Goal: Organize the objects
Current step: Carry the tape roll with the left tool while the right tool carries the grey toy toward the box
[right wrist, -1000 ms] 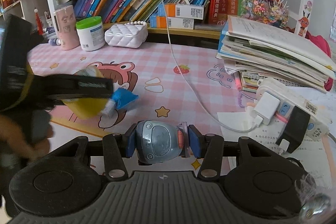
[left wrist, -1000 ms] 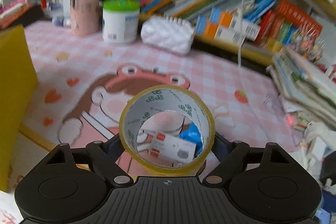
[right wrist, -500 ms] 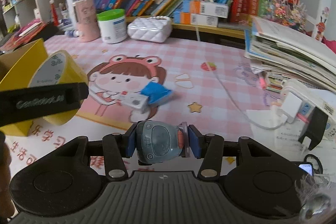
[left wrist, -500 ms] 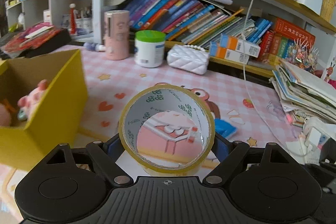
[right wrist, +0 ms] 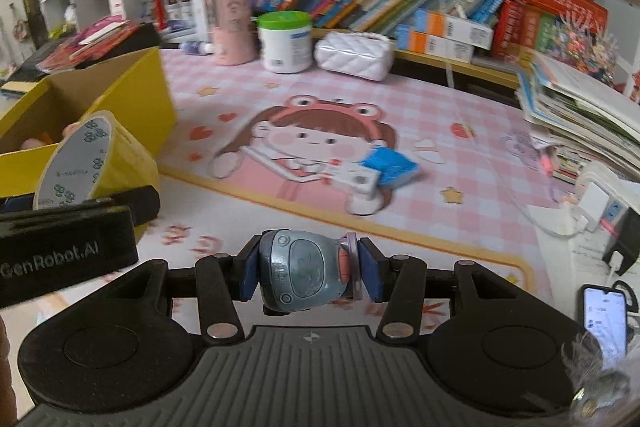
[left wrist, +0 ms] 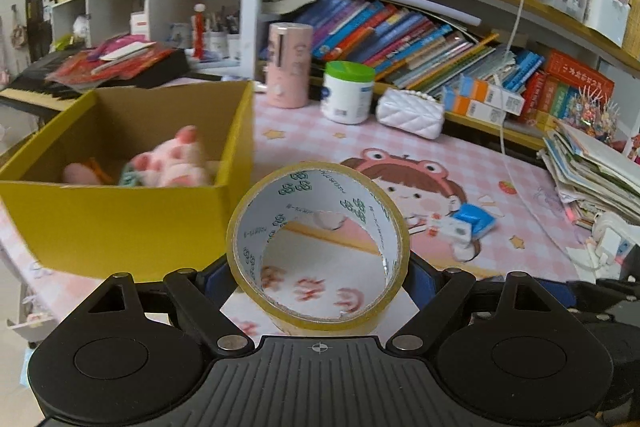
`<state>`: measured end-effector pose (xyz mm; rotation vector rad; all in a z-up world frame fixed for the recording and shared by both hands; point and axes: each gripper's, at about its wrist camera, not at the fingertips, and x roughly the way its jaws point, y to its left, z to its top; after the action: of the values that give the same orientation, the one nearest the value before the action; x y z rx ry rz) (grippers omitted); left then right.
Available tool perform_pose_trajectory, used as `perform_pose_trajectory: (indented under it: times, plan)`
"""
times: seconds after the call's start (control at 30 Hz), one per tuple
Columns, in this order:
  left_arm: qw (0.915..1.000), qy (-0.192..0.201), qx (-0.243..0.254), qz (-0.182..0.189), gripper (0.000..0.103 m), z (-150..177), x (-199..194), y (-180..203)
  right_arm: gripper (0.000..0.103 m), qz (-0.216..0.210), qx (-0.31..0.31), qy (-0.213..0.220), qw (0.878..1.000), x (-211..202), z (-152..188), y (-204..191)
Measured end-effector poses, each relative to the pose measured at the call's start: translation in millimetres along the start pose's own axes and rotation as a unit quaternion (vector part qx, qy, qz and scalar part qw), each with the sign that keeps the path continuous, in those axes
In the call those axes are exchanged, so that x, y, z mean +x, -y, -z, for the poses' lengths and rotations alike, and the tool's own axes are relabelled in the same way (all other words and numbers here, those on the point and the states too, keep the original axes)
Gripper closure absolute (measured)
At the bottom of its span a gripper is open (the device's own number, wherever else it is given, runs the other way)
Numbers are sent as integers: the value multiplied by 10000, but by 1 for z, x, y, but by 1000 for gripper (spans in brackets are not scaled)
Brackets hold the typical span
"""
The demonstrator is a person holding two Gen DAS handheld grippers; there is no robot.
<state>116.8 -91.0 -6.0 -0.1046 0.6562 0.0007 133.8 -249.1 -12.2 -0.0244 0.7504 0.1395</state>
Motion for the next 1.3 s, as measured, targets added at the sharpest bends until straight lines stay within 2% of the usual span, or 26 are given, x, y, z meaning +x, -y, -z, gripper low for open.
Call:
perform_pose_trajectory:
  times: [0.67,0.93,1.3]
  plan:
    - [9958,124,-307,-850,17,33,-77,-145,56,-597,-560,-18,9966,-38,28,-162]
    - [9944,186,-323,-990,17,44,-100,-184,56,-766,-633,-7,9951,-49,41,-207]
    - [9933,255,-446,-1038,17,57,-121,-226,56,-793,-738,9,9941,-65,58,-252]
